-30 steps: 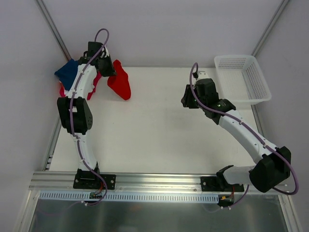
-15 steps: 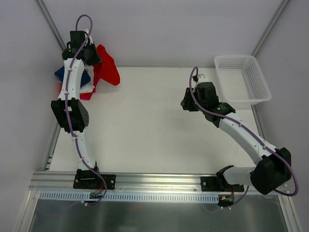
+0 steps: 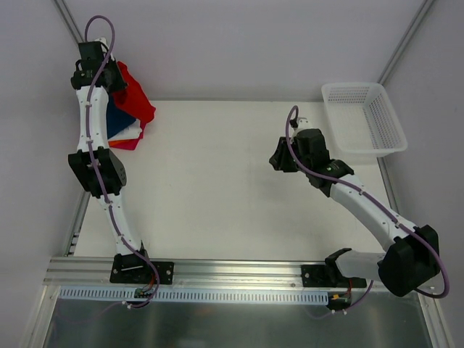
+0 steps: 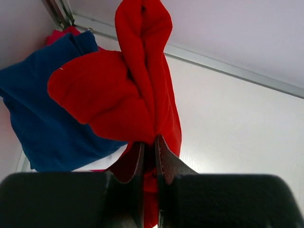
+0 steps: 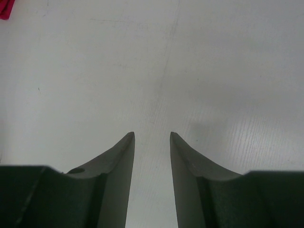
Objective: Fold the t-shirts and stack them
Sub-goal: Neatly place the folded tshirt to the corner
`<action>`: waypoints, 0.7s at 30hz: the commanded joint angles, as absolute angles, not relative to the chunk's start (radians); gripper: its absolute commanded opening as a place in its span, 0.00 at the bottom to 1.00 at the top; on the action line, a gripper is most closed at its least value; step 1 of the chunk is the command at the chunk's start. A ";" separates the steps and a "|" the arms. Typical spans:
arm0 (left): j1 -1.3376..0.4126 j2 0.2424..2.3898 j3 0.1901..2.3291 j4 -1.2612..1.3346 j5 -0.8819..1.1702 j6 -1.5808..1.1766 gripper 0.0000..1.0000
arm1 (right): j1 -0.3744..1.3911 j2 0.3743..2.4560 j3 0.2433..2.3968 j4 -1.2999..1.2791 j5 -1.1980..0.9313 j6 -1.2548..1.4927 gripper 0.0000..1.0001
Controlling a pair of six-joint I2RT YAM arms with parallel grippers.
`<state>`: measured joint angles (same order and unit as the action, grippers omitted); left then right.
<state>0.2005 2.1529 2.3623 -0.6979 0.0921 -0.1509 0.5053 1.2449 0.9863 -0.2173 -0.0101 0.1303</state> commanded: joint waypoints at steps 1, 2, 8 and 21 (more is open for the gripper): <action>0.199 2.140 2.456 -0.672 0.061 -0.106 0.00 | 0.500 1.226 0.986 -0.164 -0.049 0.150 0.39; 0.199 2.141 2.459 -0.672 0.055 -0.085 0.00 | 0.502 1.224 0.985 -0.166 -0.051 0.150 0.39; 0.225 2.145 2.433 -0.670 -0.058 -0.090 0.00 | 0.502 1.218 0.969 -0.166 -0.052 0.147 0.39; 0.258 2.181 2.341 -0.663 -0.370 -0.095 0.00 | 0.502 1.174 0.943 -0.160 -0.095 0.163 0.39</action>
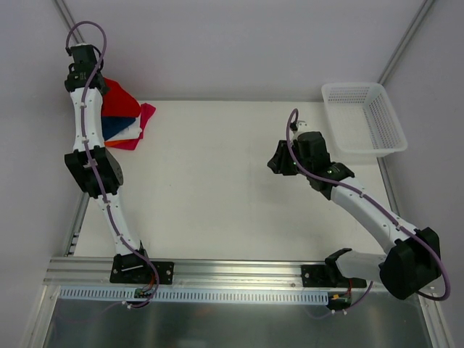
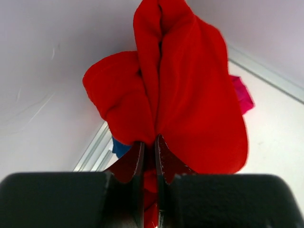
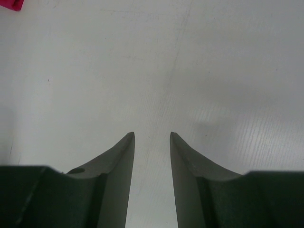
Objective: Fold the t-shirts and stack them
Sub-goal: Neatly place the folded tshirt to the corner
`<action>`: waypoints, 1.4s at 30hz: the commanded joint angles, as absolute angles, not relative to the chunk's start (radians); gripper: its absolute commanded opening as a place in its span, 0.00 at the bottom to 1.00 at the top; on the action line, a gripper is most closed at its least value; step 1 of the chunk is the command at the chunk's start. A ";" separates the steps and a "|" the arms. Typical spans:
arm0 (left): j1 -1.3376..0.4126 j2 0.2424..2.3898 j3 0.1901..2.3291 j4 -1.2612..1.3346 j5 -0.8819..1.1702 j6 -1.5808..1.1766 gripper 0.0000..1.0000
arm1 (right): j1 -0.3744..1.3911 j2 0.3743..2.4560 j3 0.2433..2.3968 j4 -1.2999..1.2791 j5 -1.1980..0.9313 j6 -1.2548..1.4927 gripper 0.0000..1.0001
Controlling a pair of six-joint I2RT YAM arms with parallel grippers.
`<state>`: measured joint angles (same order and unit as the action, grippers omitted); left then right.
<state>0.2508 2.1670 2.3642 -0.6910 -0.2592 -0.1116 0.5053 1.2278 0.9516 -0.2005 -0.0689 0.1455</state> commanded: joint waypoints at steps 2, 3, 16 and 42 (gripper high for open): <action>0.256 2.189 2.326 -0.664 -0.396 -0.094 0.00 | 0.502 1.164 0.931 -0.158 -0.098 0.167 0.39; 0.258 2.197 2.321 -0.666 -0.403 -0.091 0.00 | 0.502 1.157 0.928 -0.155 -0.098 0.169 0.39; 0.256 2.322 2.220 -0.673 -0.586 -0.080 0.00 | 0.502 1.135 0.904 -0.152 -0.115 0.169 0.39; 0.178 2.220 2.218 -0.672 -0.630 -0.080 0.99 | 0.502 1.155 0.887 -0.129 -0.138 0.179 0.39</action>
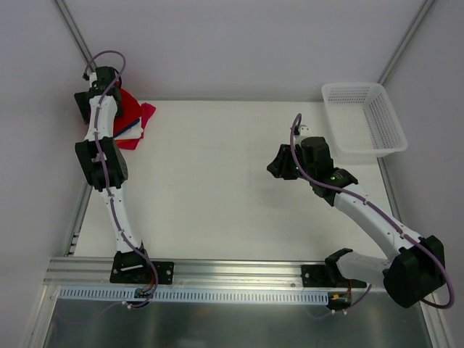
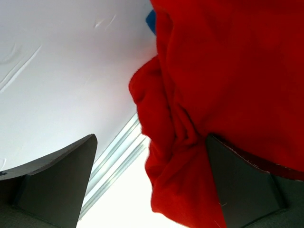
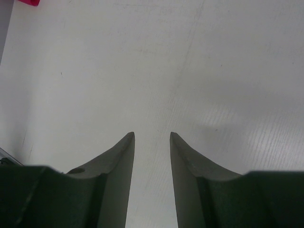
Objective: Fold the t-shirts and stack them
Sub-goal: Neatly place the folded tshirt to the corner
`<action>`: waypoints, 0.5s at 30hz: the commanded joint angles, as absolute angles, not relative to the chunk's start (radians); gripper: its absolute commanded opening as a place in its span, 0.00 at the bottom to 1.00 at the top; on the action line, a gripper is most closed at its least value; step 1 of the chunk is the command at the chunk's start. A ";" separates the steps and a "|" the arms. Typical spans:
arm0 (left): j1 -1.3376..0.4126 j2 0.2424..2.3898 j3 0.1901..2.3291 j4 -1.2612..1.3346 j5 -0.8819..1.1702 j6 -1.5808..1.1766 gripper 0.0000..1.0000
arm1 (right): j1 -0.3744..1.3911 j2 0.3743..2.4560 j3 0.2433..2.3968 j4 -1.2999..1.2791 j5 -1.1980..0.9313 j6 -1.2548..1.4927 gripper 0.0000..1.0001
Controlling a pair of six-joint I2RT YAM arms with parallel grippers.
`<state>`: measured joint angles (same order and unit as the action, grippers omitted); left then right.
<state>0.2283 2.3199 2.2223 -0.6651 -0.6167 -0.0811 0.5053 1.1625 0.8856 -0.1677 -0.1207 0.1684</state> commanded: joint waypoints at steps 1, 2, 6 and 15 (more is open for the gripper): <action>0.169 2.211 2.215 -0.672 -0.640 -0.078 0.99 | 0.502 1.158 0.887 -0.129 -0.138 0.178 0.39; 0.158 2.189 2.211 -0.672 -0.646 -0.077 0.99 | 0.502 1.161 0.887 -0.126 -0.141 0.178 0.39; 0.106 2.145 2.218 -0.670 -0.681 -0.063 0.99 | 0.502 1.167 0.887 -0.117 -0.147 0.181 0.39; 0.058 2.163 2.289 -0.673 -0.689 -0.035 0.99 | 0.502 1.157 0.879 -0.118 -0.146 0.175 0.39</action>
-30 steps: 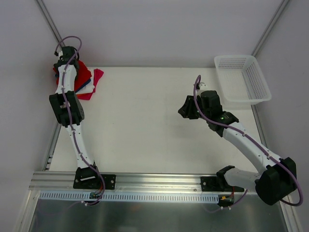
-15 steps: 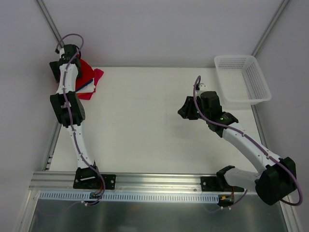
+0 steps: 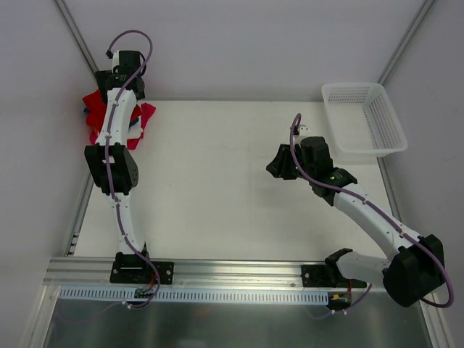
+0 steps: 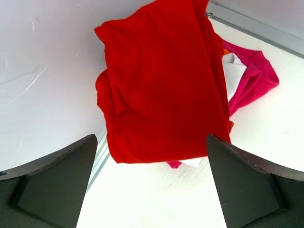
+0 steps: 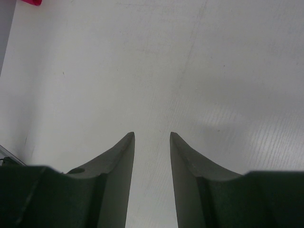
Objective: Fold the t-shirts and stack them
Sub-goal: Neatly place the folded tshirt to the corner
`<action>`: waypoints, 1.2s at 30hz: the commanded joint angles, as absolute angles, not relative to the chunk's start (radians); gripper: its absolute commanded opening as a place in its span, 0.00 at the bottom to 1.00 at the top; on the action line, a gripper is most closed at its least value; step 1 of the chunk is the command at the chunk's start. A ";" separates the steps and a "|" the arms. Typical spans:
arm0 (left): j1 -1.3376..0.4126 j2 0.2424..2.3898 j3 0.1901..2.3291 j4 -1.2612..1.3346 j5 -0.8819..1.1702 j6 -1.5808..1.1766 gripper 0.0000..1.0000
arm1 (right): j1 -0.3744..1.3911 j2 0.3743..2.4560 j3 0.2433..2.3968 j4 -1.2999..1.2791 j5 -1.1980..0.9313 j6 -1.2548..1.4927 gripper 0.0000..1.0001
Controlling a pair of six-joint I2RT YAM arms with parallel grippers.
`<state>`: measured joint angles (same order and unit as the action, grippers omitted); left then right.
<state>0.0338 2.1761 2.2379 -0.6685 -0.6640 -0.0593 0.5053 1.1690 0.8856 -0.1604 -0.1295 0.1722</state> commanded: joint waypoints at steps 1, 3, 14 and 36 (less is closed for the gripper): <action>0.058 2.177 2.290 -0.673 -0.683 -0.034 0.99 | 0.502 1.155 0.879 -0.120 -0.144 0.172 0.39; 0.066 2.209 2.290 -0.675 -0.654 -0.037 0.99 | 0.502 1.149 0.877 -0.127 -0.135 0.169 0.39; 0.084 2.325 2.283 -0.686 -0.463 -0.081 0.99 | 0.497 1.149 0.894 -0.132 -0.135 0.175 0.39; 0.008 2.053 2.252 -0.703 -0.546 -0.107 0.99 | 0.495 1.184 0.900 -0.138 -0.112 0.172 0.40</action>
